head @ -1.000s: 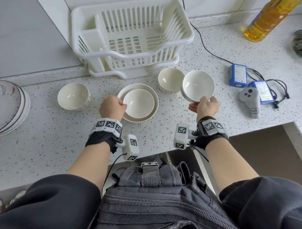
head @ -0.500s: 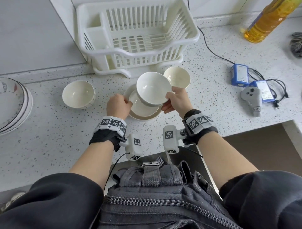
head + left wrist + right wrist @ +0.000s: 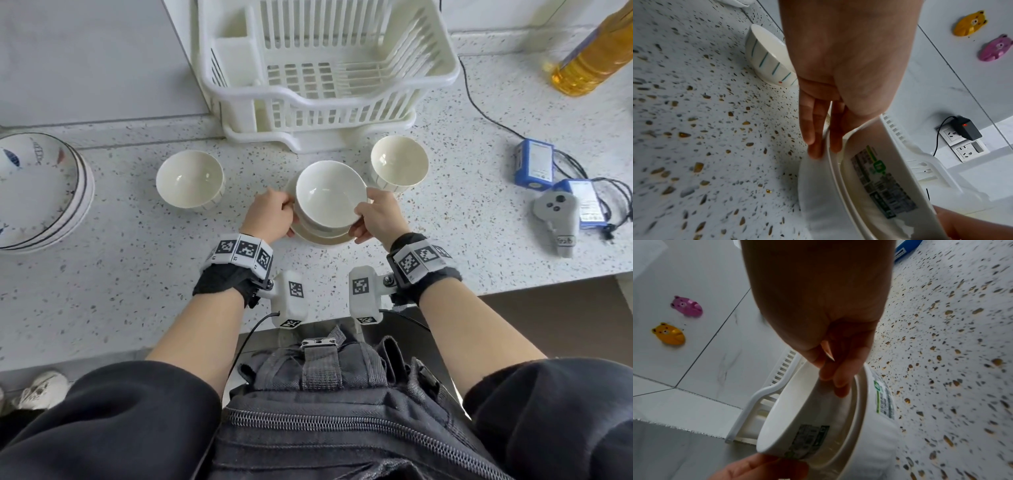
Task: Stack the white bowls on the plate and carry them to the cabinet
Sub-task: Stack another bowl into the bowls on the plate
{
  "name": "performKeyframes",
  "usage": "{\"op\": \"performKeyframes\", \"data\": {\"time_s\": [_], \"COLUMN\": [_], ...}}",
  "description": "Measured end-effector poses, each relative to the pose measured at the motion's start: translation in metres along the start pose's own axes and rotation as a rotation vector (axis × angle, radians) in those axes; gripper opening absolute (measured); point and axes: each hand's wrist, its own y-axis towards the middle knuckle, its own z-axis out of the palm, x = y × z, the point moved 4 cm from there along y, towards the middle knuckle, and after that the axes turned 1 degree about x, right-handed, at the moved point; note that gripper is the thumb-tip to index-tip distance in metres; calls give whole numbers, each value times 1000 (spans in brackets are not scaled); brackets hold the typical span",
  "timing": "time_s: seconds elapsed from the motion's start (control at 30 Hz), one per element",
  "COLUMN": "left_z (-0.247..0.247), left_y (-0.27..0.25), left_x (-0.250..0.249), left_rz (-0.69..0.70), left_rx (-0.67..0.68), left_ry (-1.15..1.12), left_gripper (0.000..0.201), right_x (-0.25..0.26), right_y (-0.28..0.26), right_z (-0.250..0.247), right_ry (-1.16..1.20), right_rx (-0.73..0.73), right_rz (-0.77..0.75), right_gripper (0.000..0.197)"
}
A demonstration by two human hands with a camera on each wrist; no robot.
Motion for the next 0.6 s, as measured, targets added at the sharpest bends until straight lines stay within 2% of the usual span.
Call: {"op": "performKeyframes", "data": {"time_s": [0.6], "left_z": [4], "left_y": [2], "left_x": [4], "left_rz": [34], "left_rx": [-39], "left_ry": [66], "left_gripper": [25], "right_x": [-6], "right_y": [6], "right_z": [3], "right_ry": [-104], "right_rx": [10], "right_rz": [11], "right_gripper": [42]}}
